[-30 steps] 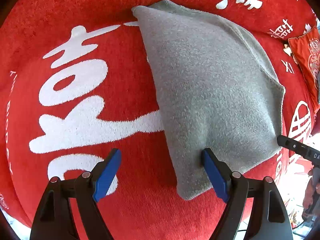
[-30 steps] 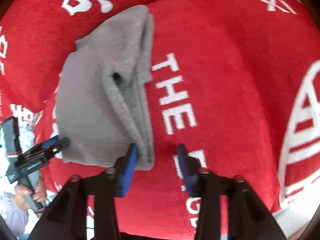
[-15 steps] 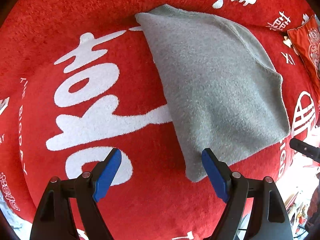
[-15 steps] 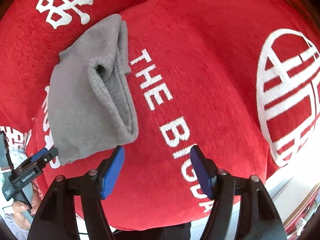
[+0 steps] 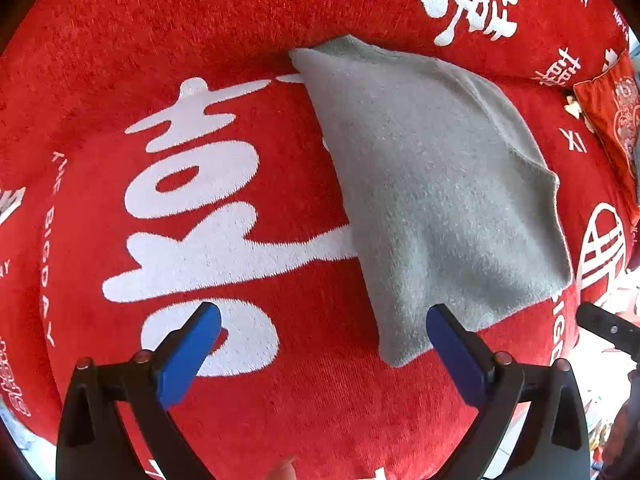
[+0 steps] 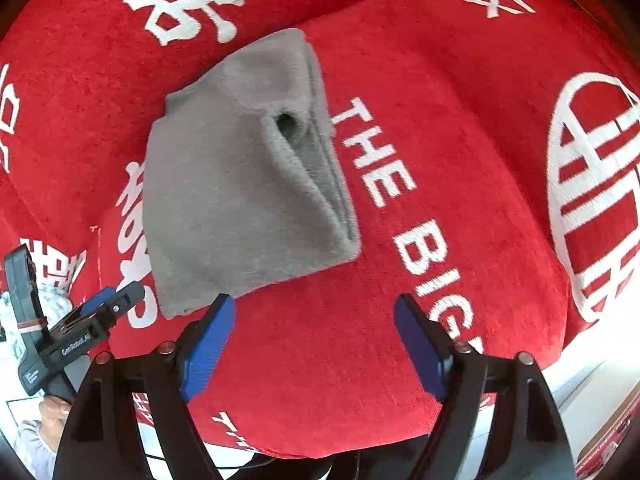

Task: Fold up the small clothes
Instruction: 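Open the right gripper and release the sweater bundle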

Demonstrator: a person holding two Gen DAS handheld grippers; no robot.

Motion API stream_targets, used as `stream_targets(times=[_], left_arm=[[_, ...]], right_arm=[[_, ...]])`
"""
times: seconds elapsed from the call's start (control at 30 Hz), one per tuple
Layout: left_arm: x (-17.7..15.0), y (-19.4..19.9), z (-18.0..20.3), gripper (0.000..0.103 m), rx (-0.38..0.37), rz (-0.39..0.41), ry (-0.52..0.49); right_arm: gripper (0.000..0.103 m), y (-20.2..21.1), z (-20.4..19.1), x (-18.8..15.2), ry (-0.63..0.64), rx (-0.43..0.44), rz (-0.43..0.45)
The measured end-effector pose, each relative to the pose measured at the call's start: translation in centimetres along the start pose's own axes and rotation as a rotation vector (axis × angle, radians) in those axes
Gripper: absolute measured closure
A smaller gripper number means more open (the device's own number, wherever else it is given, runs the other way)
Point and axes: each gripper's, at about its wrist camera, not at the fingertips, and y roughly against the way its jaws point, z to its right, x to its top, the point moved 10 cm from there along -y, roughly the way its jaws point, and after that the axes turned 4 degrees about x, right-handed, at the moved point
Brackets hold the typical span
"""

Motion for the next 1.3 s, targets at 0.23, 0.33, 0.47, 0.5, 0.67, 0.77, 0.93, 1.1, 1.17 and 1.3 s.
stream_targets(times=[0.23,0.33,0.47,0.5,0.67,0.77,0.93,1.1,1.17,1.3], left_arm=[[1.4,-0.5,-0.7,0.0,0.077,-0.035,0.045],[1.7,-1.1,-1.4,0.0,0.111,-0.071,0.095],[2.3,-1.4,-0.9,0.0,0.094,-0.088,0.11],[2.5,-1.5,-0.7,0.0,0.089,-0.091,0.116],[4.0,-1.8,-0.2,0.0,0.062,-0.095,0.153],[5.0,-1.8,-0.1,0.0,0.054,-0.086,0.168],[6.4,-2.3,-0.2,0.0,0.05,-0.08,0.164],[7.4,-3.0,-0.1,0.0,-0.025,-0.09,0.184],[8.1,-3.4,0.1,0.0,-0.089,-0.092,0.199],[9.2,-5.0,0.7,0.0,-0.19,-0.115,0.198]], right_arm=[[0.017,-0.7,-0.6,2.6,0.055,0.042,-0.042],[0.017,-0.8,-0.7,4.4,0.07,0.053,-0.058],[0.017,-0.8,-1.1,6.7,0.116,0.07,-0.083],[0.017,-0.8,-1.0,7.2,0.125,0.07,-0.09],[0.017,-1.5,-0.7,9.9,0.147,0.084,-0.122],[0.017,-2.0,-0.4,11.2,0.137,0.107,-0.137],[0.017,-2.6,0.4,12.9,0.14,0.123,-0.153],[0.016,-3.3,0.9,13.9,0.127,0.16,-0.18],[0.016,-3.7,0.9,14.2,0.117,0.205,-0.195],[0.016,-5.0,0.5,14.5,0.075,0.321,-0.235]])
